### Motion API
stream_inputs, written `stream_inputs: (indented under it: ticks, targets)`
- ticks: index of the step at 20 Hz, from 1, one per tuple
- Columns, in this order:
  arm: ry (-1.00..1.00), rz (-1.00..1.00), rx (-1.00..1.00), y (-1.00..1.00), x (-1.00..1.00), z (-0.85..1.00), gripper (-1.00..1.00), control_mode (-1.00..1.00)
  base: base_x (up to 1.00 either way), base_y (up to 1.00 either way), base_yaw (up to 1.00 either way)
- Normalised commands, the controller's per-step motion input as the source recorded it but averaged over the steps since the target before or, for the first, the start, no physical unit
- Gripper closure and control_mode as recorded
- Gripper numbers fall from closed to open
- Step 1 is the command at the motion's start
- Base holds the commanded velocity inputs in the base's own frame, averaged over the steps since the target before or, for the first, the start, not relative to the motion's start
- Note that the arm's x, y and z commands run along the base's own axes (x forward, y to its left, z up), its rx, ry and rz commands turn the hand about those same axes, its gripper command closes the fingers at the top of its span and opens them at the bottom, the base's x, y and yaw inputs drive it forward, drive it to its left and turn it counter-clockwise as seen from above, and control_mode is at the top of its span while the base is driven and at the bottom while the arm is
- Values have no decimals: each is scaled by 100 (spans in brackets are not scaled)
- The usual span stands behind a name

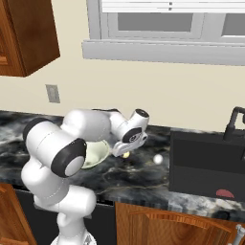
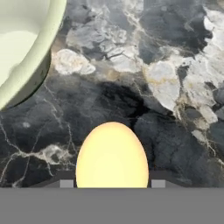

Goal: Gather the eggs and milk located in the vicinity of the sink area and place them right next to the bowl.

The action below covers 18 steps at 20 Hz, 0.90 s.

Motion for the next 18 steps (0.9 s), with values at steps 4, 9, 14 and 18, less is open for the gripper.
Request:
stream_inputs:
  ticks: [4, 9, 14, 18]
  targets:
    - [-6, 6, 0, 23, -4, -4, 100, -100, 0, 0, 0]
    - [-7, 7, 0, 40, -9, -6, 100, -100, 0, 0, 0]
    - [-1, 3, 0, 12, 0, -18, 100, -100, 0, 0, 0]
    - [0, 0, 0, -4, 0, -15, 100, -100, 0, 0, 0]
